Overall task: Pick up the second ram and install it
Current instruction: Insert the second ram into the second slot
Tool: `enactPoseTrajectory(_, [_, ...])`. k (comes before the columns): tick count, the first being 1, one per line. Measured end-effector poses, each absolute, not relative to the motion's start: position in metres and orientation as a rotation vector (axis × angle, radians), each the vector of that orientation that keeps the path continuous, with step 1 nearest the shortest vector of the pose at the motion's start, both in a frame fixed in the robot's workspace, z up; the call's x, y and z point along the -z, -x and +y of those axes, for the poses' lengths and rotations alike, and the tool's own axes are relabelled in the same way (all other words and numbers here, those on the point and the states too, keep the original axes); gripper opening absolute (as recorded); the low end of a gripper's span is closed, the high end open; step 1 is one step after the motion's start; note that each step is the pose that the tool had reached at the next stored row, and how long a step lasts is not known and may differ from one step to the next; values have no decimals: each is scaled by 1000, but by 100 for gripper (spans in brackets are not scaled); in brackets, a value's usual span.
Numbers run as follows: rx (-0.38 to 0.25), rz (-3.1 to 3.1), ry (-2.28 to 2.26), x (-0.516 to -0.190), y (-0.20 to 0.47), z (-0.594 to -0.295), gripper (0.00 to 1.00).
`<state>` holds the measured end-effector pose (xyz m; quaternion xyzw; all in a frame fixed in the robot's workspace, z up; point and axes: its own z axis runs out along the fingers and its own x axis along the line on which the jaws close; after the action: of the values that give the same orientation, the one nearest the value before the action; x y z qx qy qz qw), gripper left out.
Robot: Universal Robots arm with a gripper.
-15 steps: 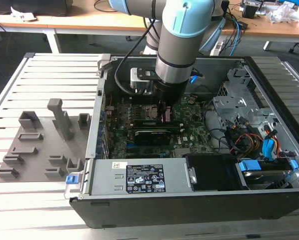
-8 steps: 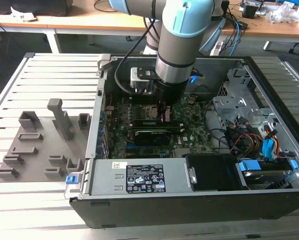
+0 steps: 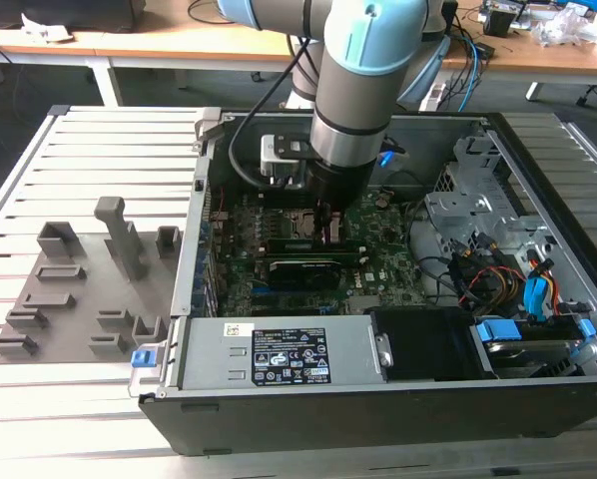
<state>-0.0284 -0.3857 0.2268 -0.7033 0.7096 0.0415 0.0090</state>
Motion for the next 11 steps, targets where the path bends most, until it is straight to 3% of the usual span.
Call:
enactPoseTrajectory(7, [-131,2216,2194,-223,28,-384,13])
enactPoseTrajectory(9, [-131,2217,2195,-224,28,-384,21])
enactPoseTrajectory(11, [-129,2218,2196,-237,28,-383,21])
